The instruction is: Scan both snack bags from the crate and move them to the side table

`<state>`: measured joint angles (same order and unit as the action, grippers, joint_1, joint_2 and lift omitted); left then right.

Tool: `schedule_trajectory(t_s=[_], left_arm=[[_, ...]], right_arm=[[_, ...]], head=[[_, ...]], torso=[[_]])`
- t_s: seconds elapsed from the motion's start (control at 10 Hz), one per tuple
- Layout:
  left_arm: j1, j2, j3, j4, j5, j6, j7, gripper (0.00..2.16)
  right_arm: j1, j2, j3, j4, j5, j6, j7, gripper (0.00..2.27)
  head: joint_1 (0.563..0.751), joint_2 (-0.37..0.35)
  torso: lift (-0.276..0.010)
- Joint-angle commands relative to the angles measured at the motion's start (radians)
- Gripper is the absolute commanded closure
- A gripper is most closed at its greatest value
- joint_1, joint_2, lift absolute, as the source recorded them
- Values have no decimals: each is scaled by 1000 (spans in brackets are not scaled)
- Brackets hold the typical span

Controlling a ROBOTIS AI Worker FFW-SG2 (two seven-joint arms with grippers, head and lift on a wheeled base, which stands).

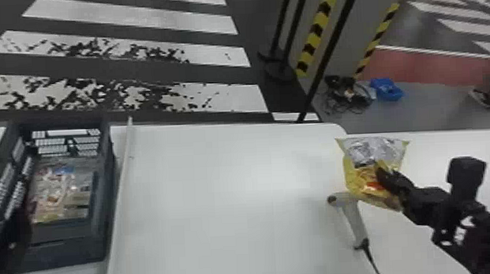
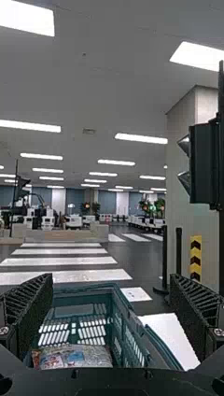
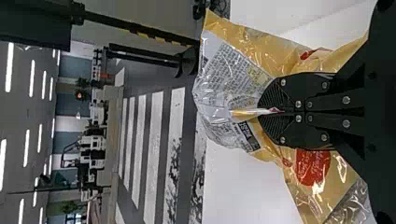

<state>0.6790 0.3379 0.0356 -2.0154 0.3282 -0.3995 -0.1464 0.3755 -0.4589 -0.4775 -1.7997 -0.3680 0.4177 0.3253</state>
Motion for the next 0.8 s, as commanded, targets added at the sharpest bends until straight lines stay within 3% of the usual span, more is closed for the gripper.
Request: schedule_trajectory(t_s=[0.0,0.3,0.7], left_arm=[[-9,0,-2,3,0,0,2,70],[-13,1,-2,3,3,-12,2,70],[-9,27,-2,1,22,-43,2,70]], right_arm=[[-52,-66,-10,117,12,-20,0,2240],[-125,-133,0,313,75,-66,-66,2240],[-205,-205,132,553,235,-179,-84,2240]], head=[[695,-339],[695,-350],[695,-350]], torso=[[-95],[-95],[-95]])
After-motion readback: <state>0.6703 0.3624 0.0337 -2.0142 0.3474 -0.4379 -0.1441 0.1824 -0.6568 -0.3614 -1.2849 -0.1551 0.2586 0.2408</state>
